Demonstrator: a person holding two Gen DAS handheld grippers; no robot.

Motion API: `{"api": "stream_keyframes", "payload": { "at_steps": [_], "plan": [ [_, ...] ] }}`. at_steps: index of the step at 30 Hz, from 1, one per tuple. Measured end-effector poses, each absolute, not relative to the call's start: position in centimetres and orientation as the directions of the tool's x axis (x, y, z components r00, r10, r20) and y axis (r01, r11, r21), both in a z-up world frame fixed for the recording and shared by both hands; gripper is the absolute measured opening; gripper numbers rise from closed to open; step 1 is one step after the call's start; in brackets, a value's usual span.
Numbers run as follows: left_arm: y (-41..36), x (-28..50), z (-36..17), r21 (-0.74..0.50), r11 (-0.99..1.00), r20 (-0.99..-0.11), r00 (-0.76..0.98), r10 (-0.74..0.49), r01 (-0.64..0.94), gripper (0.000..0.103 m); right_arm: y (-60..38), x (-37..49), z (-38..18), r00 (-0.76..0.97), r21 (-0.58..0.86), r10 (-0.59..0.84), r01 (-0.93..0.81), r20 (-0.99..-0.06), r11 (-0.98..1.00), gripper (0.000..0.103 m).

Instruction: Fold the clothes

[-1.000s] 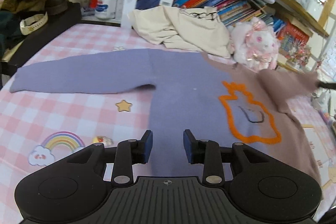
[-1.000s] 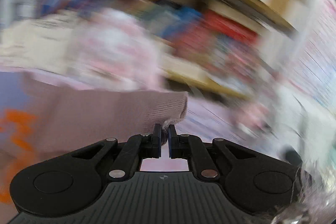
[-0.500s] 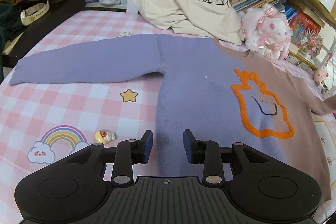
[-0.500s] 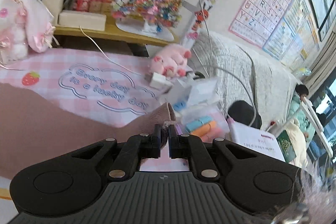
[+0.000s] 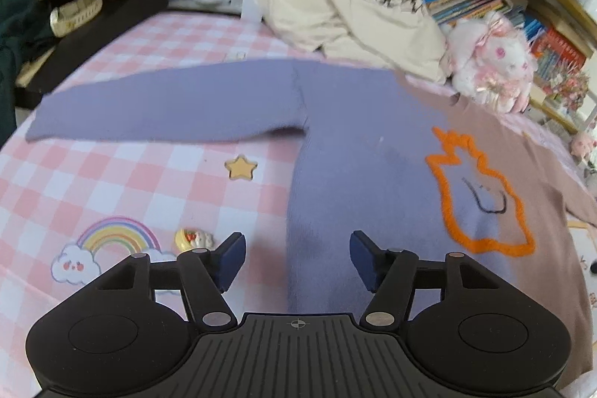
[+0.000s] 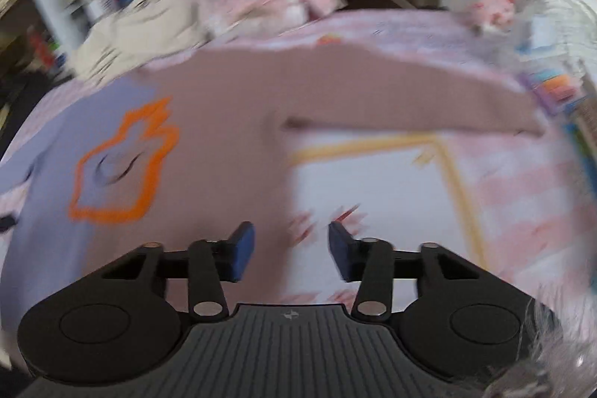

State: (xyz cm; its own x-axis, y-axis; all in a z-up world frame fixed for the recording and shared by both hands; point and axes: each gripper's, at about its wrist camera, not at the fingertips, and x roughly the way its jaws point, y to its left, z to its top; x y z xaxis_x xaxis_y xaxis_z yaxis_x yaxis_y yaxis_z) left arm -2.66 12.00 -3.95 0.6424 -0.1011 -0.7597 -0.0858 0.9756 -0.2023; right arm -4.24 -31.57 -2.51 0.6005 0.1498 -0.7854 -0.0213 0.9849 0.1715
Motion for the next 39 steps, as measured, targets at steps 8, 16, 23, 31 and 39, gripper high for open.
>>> {"api": "stream_keyframes", "payload": {
  "at_steps": [8, 16, 23, 31, 39],
  "plan": [
    [11.5, -2.8, -4.4, -0.198, 0.978, -0.769, 0.629, -0.116, -0.061, 0.01, -28.5, -6.6, -4.2, 0.58, 0.121, 0.095, 0.006, -0.809, 0.993, 0.015],
    [12.4, -2.6, -4.5, -0.18, 0.982, -0.761, 0.64, -0.105, -0.053, 0.004, -25.9, -5.7, -4.4, 0.584, 0.103, 0.132, -0.083, -0.801, 0.991, 0.01],
    [12.5, -3.0, -4.4, -0.177, 0.984, -0.759, 0.639, -0.124, -0.019, 0.004, -26.2, -6.7, -4.4, 0.577, 0.063, 0.081, -0.052, -0.813, 0.997, 0.01],
    [13.0, -2.8, -4.6, -0.211, 0.977, -0.75, 0.642, -0.16, -0.004, 0.004, -26.6, -6.5, -4.6, 0.595, 0.056, 0.057, -0.02, -0.802, 0.998, 0.01],
    [12.4, -2.7, -4.5, -0.193, 0.981, -0.75, 0.646, -0.14, -0.01, 0.006, -27.4, -6.1, -4.6, 0.584, 0.095, 0.082, -0.009, -0.808, 0.995, 0.011]
  ]
}}
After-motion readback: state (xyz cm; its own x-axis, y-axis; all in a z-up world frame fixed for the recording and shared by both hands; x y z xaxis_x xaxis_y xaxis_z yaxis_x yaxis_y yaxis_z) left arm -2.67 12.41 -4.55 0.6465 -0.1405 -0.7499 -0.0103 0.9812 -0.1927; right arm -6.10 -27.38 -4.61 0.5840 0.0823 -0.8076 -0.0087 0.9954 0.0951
